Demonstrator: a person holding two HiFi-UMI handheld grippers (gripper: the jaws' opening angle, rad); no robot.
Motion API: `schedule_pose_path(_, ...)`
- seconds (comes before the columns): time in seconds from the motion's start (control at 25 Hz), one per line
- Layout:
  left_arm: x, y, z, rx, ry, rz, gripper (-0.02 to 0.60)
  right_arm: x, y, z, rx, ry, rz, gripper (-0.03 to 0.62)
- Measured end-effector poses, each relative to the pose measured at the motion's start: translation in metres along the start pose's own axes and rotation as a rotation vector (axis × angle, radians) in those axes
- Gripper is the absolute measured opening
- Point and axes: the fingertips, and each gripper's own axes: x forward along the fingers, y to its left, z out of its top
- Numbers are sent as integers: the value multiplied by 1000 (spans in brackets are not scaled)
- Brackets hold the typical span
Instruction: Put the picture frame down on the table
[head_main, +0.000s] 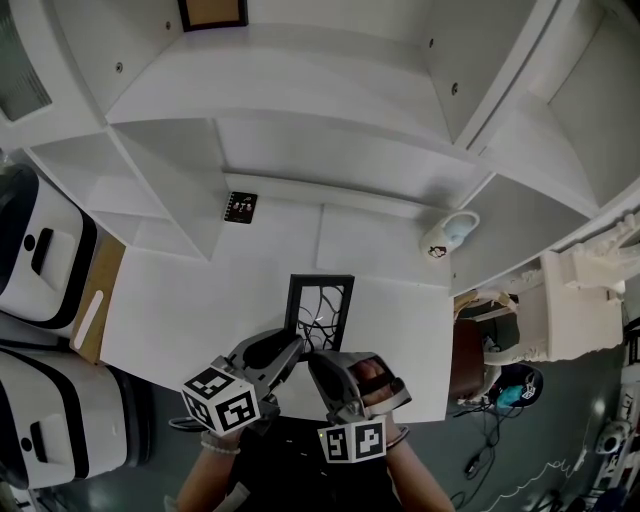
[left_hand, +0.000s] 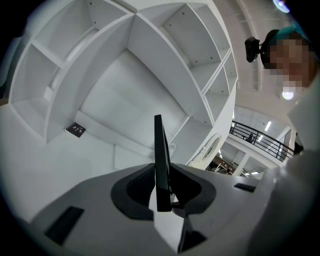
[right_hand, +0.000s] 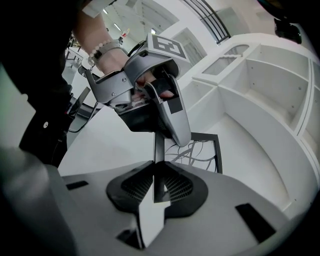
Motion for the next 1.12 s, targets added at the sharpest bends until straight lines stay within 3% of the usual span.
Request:
schedule_pose_path(0.48, 0, 22, -4, -72, -9, 22, 74, 5, 19, -22, -10, 48, 67, 72)
schedule_pose_path(0.68, 11, 37, -23, -96, 20, 31, 66, 14, 37, -37, -4, 83, 114, 72)
schedule_pose_path(1.12, 22, 73, -59, -96, 103, 129, 3, 43, 101, -81, -12, 155, 261, 72)
